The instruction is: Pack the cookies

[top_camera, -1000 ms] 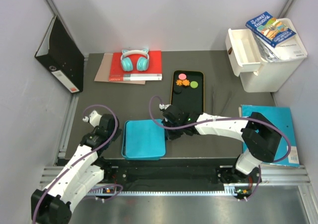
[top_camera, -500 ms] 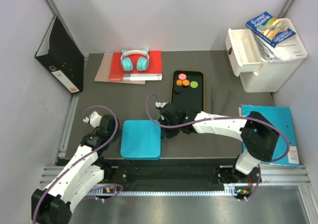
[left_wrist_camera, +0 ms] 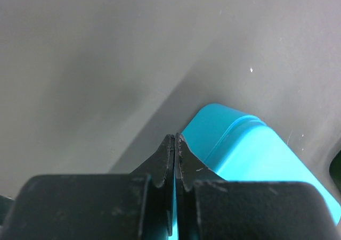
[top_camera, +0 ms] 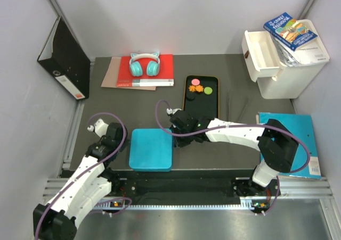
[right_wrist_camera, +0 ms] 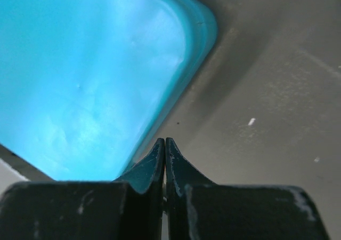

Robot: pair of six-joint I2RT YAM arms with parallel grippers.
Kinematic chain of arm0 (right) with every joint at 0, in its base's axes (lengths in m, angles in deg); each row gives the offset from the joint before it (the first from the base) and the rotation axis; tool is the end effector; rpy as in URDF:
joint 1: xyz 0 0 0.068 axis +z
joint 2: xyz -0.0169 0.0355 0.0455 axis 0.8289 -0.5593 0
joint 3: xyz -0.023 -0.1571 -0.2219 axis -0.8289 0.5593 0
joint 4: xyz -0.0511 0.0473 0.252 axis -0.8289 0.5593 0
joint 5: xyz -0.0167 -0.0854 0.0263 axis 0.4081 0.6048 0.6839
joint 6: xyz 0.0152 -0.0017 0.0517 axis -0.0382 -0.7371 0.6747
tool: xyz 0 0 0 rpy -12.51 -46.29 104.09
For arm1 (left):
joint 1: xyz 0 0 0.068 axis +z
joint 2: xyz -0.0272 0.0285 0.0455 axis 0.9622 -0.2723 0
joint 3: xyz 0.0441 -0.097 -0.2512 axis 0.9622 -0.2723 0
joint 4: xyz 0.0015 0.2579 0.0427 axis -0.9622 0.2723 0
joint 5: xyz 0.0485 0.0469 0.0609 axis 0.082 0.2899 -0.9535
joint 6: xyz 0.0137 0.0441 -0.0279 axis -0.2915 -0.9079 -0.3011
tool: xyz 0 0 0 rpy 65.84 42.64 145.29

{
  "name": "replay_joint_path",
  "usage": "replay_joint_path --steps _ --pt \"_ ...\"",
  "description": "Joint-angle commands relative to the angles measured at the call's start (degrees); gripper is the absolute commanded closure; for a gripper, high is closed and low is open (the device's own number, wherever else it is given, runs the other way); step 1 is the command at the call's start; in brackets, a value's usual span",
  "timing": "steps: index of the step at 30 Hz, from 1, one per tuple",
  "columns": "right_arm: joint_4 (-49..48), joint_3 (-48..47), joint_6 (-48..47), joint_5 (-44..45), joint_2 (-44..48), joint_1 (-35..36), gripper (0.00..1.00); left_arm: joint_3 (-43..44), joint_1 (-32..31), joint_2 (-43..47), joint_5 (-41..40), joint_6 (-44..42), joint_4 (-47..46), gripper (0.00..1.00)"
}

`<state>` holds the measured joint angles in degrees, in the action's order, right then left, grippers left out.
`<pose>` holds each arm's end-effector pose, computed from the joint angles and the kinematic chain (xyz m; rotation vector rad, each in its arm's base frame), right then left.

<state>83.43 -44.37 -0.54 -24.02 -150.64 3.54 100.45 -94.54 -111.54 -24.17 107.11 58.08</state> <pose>0.1691 0.2893 0.2048 -0.6236 2.6203 0.6129 0.1310 -0.0342 0.1916 -1.0198 2.1638 -0.2011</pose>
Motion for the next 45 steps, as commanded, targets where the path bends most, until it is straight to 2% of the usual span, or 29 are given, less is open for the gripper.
replay_joint_path --steps 1,4,8,15,19,26,30,45 --pt "4.99 -4.22 -2.49 7.26 3.88 0.94 1.0 4.88 0.3 0.72 -4.45 -2.16 1.26 1.0" --pt "5.26 -4.23 -3.63 8.16 7.04 1.03 1.0 6.9 0.3 0.2 -5.25 -3.39 0.82 1.0" --pt "-0.18 -0.72 -6.09 1.93 11.7 3.13 1.0 7.79 0.3 -1.29 -4.9 -3.92 -0.76 1.0" --pt "-2.39 1.75 -13.3 1.47 15.49 14.2 1.0 7.17 0.3 -1.91 -4.46 -3.83 -1.47 1.0" --pt "-1.86 4.73 -15.58 8.76 16.19 18.25 1.0 6.91 0.3 -1.74 -4.55 -3.83 -1.38 1.0" --pt "-9.24 11.59 -17.35 18.34 15.49 25.71 1.0 6.12 0.3 -1.56 -4.55 -4.01 -1.2 1.0" --pt "-12.14 11.69 -17.87 22.74 12.42 29.23 1.0 5.68 0.3 -1.21 -4.28 -3.74 -0.94 1.0" --pt "-17.59 11.77 -17.79 27.84 6.79 31.0 1.0 5.15 0.3 -1.47 -4.11 -4.01 -0.94 1.0"
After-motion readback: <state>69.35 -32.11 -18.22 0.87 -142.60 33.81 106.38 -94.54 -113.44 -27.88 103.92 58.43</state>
